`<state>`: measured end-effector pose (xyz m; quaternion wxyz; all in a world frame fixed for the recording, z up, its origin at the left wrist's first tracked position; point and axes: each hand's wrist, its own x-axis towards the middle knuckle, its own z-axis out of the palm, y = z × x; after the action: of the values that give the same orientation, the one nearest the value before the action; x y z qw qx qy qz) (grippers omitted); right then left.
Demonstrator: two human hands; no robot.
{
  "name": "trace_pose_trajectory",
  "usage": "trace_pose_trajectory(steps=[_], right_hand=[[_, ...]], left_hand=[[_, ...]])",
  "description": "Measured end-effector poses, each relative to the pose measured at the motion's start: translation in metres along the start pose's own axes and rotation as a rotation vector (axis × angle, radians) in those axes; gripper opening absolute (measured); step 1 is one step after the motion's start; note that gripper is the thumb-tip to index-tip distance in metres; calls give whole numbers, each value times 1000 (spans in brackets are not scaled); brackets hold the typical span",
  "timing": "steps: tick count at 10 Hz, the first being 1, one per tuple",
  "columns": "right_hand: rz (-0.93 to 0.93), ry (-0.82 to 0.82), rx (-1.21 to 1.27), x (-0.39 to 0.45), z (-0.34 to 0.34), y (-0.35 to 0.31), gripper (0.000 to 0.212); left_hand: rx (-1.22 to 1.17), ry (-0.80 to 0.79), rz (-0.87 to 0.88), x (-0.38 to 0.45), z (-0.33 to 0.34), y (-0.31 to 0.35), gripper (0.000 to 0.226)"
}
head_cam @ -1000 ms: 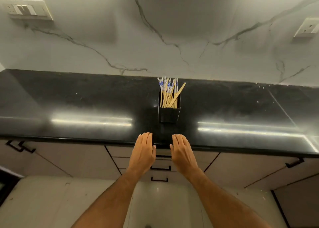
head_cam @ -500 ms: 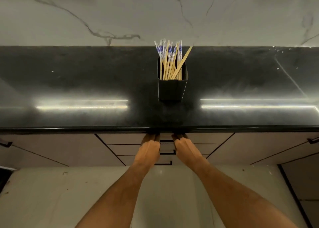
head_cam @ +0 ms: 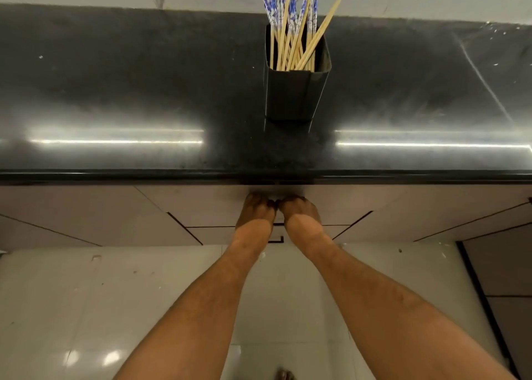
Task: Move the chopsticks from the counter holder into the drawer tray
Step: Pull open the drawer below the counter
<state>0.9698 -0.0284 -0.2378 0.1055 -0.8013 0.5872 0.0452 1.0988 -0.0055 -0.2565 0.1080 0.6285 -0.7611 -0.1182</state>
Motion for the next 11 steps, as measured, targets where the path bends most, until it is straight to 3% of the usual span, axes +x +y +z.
trace_pose_trajectory(steps=[1,2,4,8,11], right_hand=[[92,-50,121,-18,2,-6,20],[51,-11,84,-43,-8,-18,15],[-26,-39,67,-98,-4,-23,14],[-67,-57,44,-214,24,-43,24],[-91,-86,-16,-269,42,-54,32]], left_hand=[[20,-136,-48,-18,-3,10,14],[88,-178,-21,-41,-12,15,18],[32,-144,-23,-97,-14,28,16],[-34,-167,-57,-211,-6,59,24],[-8,-224,-13,-266,0,69,51]])
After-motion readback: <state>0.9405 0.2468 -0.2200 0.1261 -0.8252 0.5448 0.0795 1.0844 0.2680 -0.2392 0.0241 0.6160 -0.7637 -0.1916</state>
